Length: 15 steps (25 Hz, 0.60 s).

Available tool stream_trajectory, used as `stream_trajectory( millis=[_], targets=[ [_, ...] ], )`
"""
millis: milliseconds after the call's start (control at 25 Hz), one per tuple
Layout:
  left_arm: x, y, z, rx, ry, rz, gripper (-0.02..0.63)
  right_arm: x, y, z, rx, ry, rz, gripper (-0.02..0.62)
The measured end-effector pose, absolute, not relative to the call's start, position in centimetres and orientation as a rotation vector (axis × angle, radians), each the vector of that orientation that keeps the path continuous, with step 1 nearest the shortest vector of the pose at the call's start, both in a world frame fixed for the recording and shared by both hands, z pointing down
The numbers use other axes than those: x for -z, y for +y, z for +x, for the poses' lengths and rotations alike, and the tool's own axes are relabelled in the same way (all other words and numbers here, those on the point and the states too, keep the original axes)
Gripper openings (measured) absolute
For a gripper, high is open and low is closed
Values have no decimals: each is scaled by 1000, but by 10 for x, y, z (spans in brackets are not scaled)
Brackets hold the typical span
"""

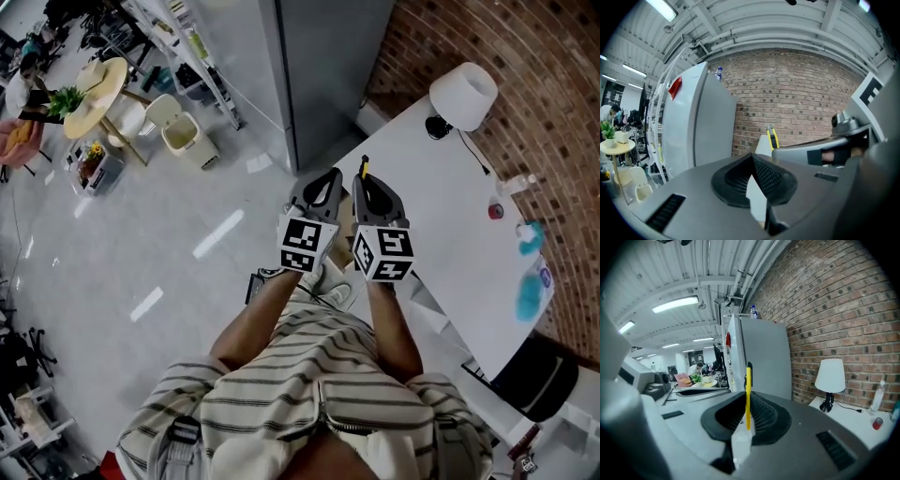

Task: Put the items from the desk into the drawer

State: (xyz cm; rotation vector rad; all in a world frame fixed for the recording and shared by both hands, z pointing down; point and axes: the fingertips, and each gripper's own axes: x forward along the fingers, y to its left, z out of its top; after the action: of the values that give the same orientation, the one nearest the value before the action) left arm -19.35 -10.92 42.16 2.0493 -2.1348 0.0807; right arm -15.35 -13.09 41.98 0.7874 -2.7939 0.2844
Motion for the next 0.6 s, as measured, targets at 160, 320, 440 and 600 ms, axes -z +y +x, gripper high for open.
stream_trajectory(
  millis=[160, 320, 440, 600],
  targets=[
    [-432, -111, -193, -92, -2112, 2042, -8, -433, -131, -152, -310, -2761, 788, 37],
    [-443, -116, -192, -108, -2088, 2033, -8, -446, -133, -150, -333, -2725, 782, 37],
    [-451, -121, -191, -117, -2071, 2028, -8, -454, -135, -150, -345, -2703, 778, 37],
    [-464, -126, -193, -130, -2054, 2012, -8, -469, -139, -151, -361, -2670, 769, 37]
  ],
)
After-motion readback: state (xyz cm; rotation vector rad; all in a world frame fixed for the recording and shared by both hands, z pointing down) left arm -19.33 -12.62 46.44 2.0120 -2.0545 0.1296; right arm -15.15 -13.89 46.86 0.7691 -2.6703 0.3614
